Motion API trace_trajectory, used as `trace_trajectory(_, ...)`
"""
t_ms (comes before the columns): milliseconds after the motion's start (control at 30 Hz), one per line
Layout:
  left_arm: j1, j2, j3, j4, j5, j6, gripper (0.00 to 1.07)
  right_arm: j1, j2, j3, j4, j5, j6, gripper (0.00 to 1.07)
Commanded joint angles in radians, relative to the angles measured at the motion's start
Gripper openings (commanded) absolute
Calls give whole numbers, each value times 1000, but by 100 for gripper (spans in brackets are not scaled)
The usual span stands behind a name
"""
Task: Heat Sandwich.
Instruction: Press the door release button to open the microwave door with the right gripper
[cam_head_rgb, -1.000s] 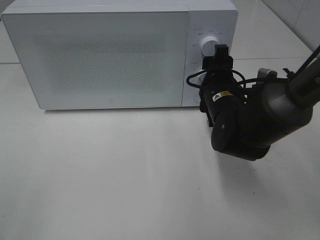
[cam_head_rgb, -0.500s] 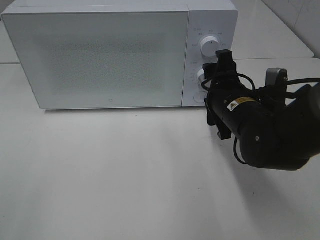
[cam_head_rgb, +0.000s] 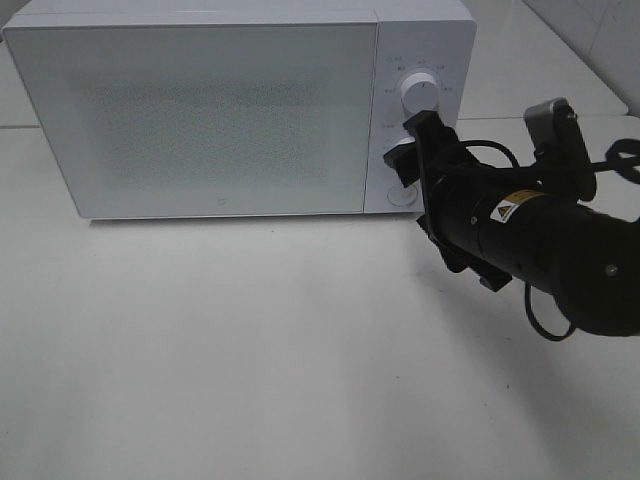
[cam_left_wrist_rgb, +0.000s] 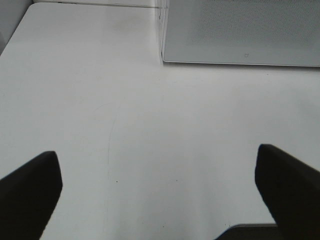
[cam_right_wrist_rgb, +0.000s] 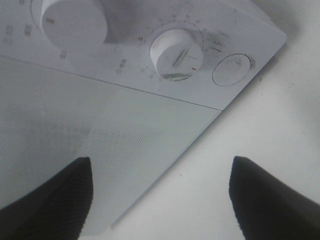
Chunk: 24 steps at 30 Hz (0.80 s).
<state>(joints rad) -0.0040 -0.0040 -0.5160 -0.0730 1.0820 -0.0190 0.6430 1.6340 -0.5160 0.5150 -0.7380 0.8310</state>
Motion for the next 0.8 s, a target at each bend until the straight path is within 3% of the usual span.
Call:
trace_trajectory(33,4,-17,1,-8,-10,-2,98,0,-59,1,-15,108,-193,71)
trace_trajectory(400,4,-17,1,-8,-10,-2,98,0,-121,-51,-9,448,-751,71)
trace_trajectory(800,4,-17,1,-8,-10,-2,98,0,-121,-144,-52,794,-957,71)
